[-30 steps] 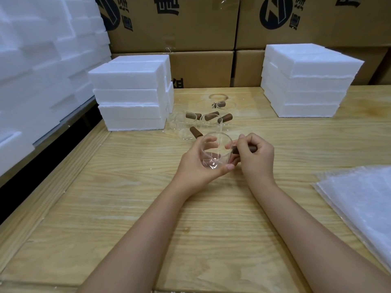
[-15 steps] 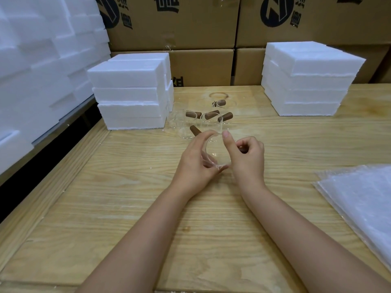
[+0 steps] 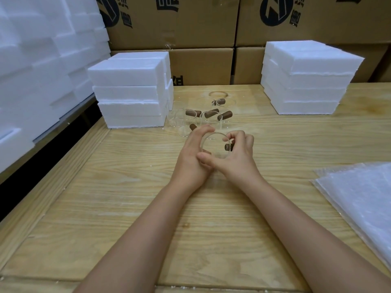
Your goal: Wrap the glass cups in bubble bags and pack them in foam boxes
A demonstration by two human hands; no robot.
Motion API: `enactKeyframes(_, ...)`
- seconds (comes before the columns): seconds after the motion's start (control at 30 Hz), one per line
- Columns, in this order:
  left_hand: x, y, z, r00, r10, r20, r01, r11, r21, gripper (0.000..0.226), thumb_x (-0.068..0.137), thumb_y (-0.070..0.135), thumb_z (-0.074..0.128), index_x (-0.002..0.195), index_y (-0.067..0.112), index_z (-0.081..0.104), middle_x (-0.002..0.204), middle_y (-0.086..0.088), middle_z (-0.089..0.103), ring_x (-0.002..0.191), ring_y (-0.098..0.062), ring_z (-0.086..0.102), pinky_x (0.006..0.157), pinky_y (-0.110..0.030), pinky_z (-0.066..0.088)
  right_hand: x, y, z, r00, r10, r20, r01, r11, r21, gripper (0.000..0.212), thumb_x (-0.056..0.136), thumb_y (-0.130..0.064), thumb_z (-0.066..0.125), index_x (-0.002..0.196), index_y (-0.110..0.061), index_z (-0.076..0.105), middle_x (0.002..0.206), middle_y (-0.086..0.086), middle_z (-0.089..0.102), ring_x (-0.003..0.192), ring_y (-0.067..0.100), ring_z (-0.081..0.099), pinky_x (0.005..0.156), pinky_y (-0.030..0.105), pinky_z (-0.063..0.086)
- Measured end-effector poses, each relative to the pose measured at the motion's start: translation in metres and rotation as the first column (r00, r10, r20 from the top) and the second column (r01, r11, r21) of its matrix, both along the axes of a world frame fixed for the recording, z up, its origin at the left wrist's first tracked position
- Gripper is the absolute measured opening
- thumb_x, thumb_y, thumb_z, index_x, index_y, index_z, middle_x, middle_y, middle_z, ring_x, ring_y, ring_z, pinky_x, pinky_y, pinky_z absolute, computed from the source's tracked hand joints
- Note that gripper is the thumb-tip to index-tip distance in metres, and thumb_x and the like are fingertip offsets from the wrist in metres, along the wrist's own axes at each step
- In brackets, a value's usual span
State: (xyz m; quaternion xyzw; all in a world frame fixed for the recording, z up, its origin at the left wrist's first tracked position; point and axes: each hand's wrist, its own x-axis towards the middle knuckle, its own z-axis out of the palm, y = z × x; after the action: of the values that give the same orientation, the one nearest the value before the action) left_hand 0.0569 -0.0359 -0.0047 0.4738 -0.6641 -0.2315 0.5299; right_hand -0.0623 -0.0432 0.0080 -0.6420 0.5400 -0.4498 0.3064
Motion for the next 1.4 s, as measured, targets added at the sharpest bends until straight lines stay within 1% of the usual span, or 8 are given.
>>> enactKeyframes(0.17,0.006,-0.002,0.001,0.994,0.007,-0.11,0.0,0.998,0.063,0.071,0.068,0.001,0.08,0.116,0.044,0.048,0.123,0.017,0.054,0.075,-0.01,0.061,0.071,-0.02,0.052,-0.006,0.001,-0.003,0.987,0.157,0.037,-0.152,0.982,-0.112,0.063,0.06,-0.031,0.087,0.105,-0.025,0.044,0.111,-0.007,0.032,0.106,0.01,0.047,0.085,0.003,0.034)
enactKeyframes(0.33,0.007,-0.001,0.006,0.982,0.008,-0.19,0.013,0.994,0.111,0.077,0.065,-0.016,0.07,0.114,0.041,0.05,0.123,-0.006,0.059,0.073,-0.017,0.062,0.075,-0.037,0.057,-0.01,-0.003,0.0,0.953,0.269,0.138,-0.252,0.959,-0.126,0.047,0.065,-0.011,0.085,0.1,-0.018,0.054,0.106,-0.011,0.037,0.094,-0.005,0.054,0.088,0.017,0.039)
enactKeyframes(0.5,0.008,0.0,0.007,0.964,-0.041,-0.262,0.074,0.991,0.115,0.072,0.066,-0.008,0.082,0.118,0.031,0.051,0.132,-0.001,0.053,0.084,-0.038,0.062,0.078,-0.045,0.059,-0.015,-0.004,0.003,0.916,0.322,0.239,-0.29,0.943,-0.16,0.03,0.078,0.0,0.073,0.097,-0.019,0.06,0.105,-0.001,0.043,0.084,-0.016,0.056,0.074,0.005,0.04)
enactKeyframes(0.63,0.007,0.001,0.01,0.963,-0.031,-0.267,0.072,0.987,0.146,0.077,0.063,-0.007,0.084,0.113,0.039,0.05,0.129,0.005,0.052,0.073,-0.028,0.056,0.079,-0.055,0.055,-0.016,-0.004,0.005,0.91,0.306,0.279,-0.269,0.949,-0.166,0.014,0.086,-0.002,0.064,0.096,-0.012,0.063,0.102,-0.002,0.046,0.084,-0.016,0.053,0.079,0.007,0.041)
enactKeyframes(0.87,0.003,0.003,0.01,0.991,-0.029,-0.132,0.041,0.995,0.093,0.078,0.064,-0.004,0.085,0.115,0.039,0.045,0.138,0.009,0.047,0.068,-0.014,0.059,0.072,-0.035,0.056,-0.012,-0.006,0.005,0.929,0.135,0.345,-0.093,0.986,-0.136,0.023,0.089,-0.02,0.063,0.067,-0.018,0.059,0.086,0.004,0.052,0.068,-0.001,0.048,0.068,0.01,0.038)
enactKeyframes(1.1,0.001,0.002,0.005,0.998,-0.06,0.035,0.06,0.998,0.0,0.079,0.068,-0.002,0.08,0.113,0.051,0.043,0.138,0.023,0.042,0.069,-0.001,0.06,0.066,-0.011,0.046,-0.008,-0.006,0.002,0.904,-0.047,0.426,0.06,0.998,-0.018,0.04,0.079,-0.041,0.071,0.061,-0.014,0.049,0.064,-0.001,0.051,0.054,0.002,0.042,0.057,0.012,0.037)
enactKeyframes(1.2,-0.002,0.001,0.002,0.995,-0.057,0.081,0.06,0.998,-0.028,0.093,0.068,-0.012,0.072,0.114,0.063,0.039,0.136,0.03,0.039,0.081,0.0,0.058,0.071,-0.008,0.044,-0.006,-0.004,0.003,0.921,-0.094,0.377,0.093,0.995,0.021,0.043,0.068,-0.054,0.072,0.066,-0.017,0.05,0.067,-0.007,0.05,0.06,0.002,0.045,0.062,0.014,0.038)
enactKeyframes(1.4,-0.001,0.0,-0.001,0.996,-0.05,0.079,0.057,0.994,-0.09,0.08,0.069,-0.015,0.068,0.118,0.043,0.043,0.139,0.01,0.045,0.113,0.001,0.052,0.084,-0.006,0.04,-0.001,0.001,0.005,0.986,-0.102,0.128,0.107,0.994,-0.027,0.057,0.053,-0.061,0.071,0.082,-0.019,0.046,0.087,-0.007,0.041,0.083,0.015,0.044,0.073,0.022,0.038)
